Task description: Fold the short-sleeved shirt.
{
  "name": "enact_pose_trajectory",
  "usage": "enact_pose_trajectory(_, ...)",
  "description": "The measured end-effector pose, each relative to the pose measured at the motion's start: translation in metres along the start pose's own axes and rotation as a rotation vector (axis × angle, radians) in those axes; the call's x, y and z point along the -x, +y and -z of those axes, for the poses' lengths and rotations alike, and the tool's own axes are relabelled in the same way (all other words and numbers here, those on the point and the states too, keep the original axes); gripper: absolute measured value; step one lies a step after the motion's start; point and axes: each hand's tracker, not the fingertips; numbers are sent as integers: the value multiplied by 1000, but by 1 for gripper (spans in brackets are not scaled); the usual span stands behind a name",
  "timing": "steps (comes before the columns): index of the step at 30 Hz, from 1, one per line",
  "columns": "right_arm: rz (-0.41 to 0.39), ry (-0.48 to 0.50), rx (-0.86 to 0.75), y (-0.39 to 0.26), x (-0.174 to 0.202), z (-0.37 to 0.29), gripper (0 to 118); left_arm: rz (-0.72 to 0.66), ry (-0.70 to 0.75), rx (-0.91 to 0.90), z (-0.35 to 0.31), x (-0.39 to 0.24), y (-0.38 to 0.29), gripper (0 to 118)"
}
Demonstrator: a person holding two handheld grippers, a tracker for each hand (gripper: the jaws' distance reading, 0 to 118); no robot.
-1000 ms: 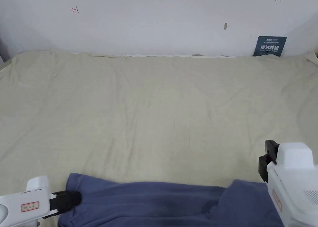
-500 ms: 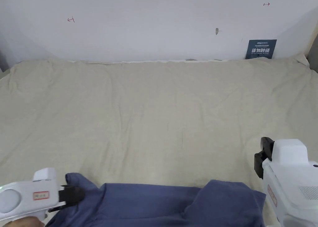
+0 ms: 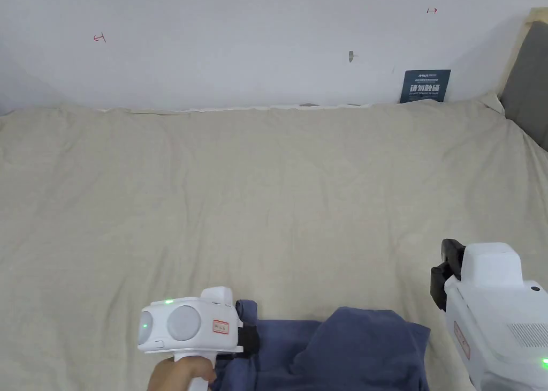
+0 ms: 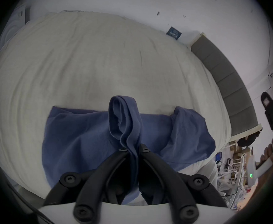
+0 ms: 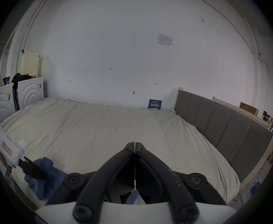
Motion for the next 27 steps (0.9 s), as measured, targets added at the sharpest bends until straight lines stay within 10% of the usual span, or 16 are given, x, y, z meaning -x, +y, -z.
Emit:
enact_pose_trajectory(3, 9, -15, 6, -2, -7, -2, 2, 18, 17, 16, 15, -7, -2, 26)
enact_pose_trajectory(5, 14, -22, 10, -4, -12, -3, 2, 2, 1, 9, 13, -14, -4, 86)
enact_pose_trajectory(7, 19, -27, 12, -5, -15, -3, 2, -19, -49, -28, 7, -16, -6, 117)
enact_pose_trajectory(15, 26, -22, 8, -4, -15, -4, 2, -1, -19, -300, -55, -7, -8, 105)
enact_pose_trajectory(18, 21, -10, 6, -3, -12, -4, 2, 33, 90, -420, -73, 6, -12, 65)
enact_pose_trajectory(20, 20, -5, 6, -3, -9, -4, 2, 76, 182, -457, -75, 15, -15, 15)
enact_pose_trajectory(27, 20, 5, 15, -5, -7, -2, 2, 161, 324, -375, -45, 34, -37, 1)
